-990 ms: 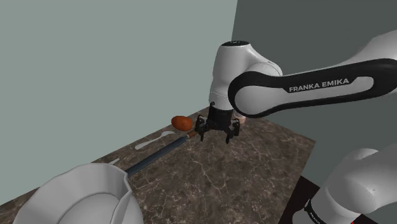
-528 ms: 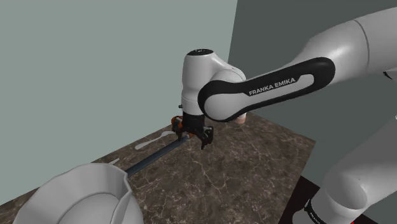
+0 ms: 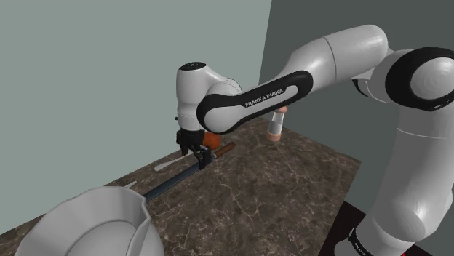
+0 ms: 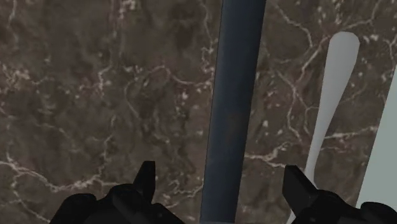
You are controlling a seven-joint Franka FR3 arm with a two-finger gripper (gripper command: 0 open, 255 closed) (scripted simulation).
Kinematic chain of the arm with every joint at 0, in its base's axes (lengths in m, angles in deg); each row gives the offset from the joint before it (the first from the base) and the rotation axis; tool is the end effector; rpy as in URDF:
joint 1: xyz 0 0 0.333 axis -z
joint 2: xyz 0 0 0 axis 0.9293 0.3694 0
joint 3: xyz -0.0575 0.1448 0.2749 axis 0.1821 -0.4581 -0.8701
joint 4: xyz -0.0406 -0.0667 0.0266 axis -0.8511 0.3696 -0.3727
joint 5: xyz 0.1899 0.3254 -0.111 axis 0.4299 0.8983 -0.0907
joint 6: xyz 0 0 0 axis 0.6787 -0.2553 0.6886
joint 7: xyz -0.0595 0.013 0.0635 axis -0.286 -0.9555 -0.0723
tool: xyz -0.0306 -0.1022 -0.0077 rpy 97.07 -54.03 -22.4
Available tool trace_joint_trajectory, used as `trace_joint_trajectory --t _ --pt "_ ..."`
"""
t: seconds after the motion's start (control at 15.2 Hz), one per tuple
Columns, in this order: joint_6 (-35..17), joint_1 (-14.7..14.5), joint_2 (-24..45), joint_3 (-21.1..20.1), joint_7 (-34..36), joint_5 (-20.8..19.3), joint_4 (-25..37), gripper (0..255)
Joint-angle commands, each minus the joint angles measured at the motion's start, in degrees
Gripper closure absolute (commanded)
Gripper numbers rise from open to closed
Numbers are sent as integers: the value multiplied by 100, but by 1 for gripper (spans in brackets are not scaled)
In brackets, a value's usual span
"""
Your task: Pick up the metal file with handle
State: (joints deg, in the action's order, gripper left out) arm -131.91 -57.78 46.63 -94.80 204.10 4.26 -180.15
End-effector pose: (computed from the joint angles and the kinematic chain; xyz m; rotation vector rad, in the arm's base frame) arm 0.5331 0.3170 0.4167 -2.3256 2.0533 -0.1028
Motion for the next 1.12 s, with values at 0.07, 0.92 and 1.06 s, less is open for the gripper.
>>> trace_joint_trajectory --t 0.07,0.92,1.06 --pt "-53 -183 341 169 403 -252 205 0" --pt "-449 -265 568 288 571 -480 -31 255" --pt "-450 -265 567 288 571 -479 -32 255"
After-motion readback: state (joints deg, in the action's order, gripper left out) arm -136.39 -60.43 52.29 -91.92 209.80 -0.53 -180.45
